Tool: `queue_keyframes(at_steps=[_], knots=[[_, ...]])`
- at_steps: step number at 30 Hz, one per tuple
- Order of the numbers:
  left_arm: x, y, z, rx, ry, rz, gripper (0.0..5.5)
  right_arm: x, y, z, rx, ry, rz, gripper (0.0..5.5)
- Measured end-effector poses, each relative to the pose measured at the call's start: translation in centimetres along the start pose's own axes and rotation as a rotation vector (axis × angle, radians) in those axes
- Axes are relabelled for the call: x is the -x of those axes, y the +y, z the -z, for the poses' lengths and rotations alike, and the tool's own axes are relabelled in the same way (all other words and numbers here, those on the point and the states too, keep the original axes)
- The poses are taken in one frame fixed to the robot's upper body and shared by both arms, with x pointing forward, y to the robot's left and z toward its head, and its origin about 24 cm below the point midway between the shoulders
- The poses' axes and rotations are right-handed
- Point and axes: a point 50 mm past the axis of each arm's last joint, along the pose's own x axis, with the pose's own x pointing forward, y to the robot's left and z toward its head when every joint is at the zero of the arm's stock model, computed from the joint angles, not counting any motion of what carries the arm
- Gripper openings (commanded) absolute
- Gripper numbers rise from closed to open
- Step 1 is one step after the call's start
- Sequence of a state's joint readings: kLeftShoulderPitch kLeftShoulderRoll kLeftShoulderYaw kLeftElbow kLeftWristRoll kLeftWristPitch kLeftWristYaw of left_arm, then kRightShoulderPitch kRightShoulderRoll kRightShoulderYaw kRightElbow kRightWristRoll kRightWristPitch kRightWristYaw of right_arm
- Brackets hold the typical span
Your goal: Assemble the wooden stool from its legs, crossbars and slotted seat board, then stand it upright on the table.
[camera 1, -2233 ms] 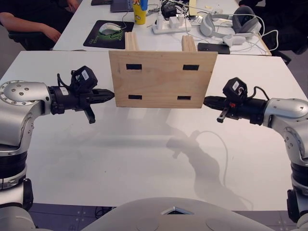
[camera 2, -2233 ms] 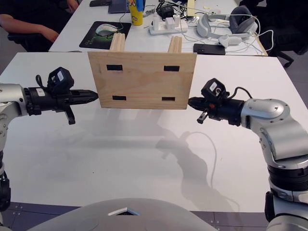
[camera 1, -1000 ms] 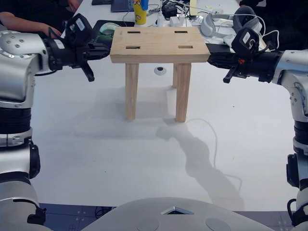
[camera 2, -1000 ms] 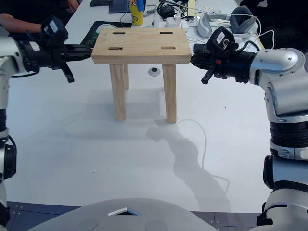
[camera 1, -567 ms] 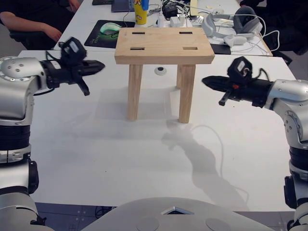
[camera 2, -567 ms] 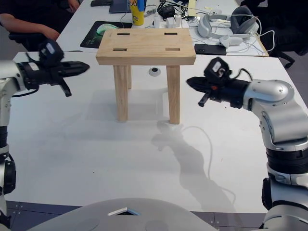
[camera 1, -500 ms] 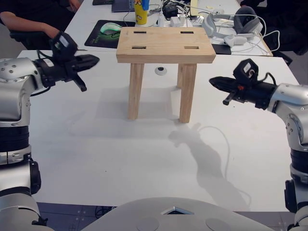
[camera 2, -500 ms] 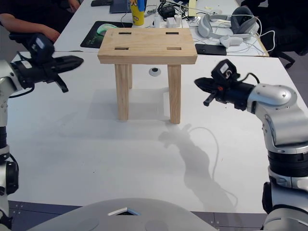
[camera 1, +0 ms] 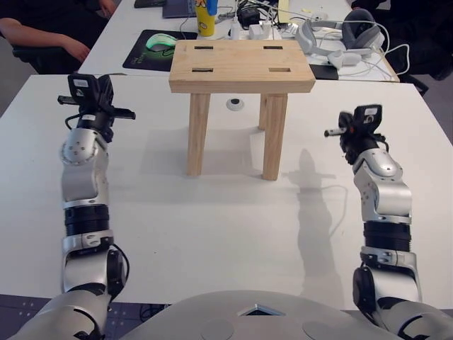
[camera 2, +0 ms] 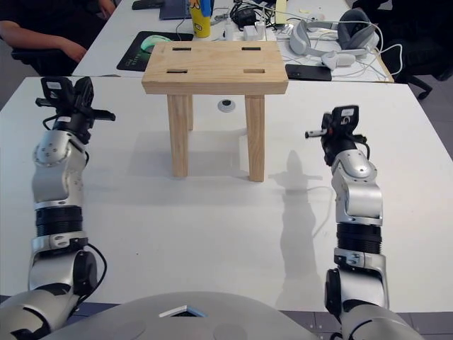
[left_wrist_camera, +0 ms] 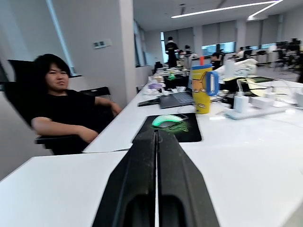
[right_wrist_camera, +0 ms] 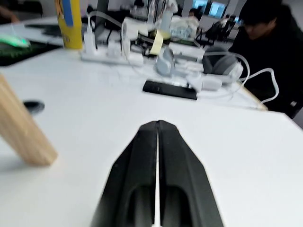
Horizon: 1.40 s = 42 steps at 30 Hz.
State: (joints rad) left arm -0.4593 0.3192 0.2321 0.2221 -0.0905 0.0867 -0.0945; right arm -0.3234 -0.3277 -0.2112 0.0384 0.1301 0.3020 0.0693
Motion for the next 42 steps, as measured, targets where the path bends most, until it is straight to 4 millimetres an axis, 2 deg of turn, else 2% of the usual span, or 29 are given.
queue_keyframes(at_steps=[4, 8, 11, 15, 25, 42], knots=[[-0.4, -1.3, -0.5, 0.052, -0.044, 0.003, 0.0, -0.1, 0.9, -0.1, 0.001, -0.05, 0.044, 0.01], [-0.5, -1.9, 0.1, 0.071, -0.031, 0.022, 0.0, -0.4, 1.8, 0.4, -0.027, -0.045, 0.037, 0.01], [-0.6, -2.4, 0.1, 0.076, -0.044, 0.037, 0.0, -0.9, 2.3, 0.1, -0.045, -0.068, 0.04, 0.01], [-1.1, -2.8, -0.5, 0.074, -0.083, 0.061, 0.0, -1.3, 2.5, -0.4, -0.054, -0.094, 0.021, 0.01], [-1.4, -3.2, -0.5, 0.108, -0.081, 0.092, 0.0, -1.4, 4.3, -0.2, -0.06, -0.098, -0.063, 0.01], [-1.6, -4.0, -0.7, 0.12, -0.096, 0.133, 0.0, -1.4, 4.7, -0.3, -0.055, -0.109, -0.095, 0.01]])
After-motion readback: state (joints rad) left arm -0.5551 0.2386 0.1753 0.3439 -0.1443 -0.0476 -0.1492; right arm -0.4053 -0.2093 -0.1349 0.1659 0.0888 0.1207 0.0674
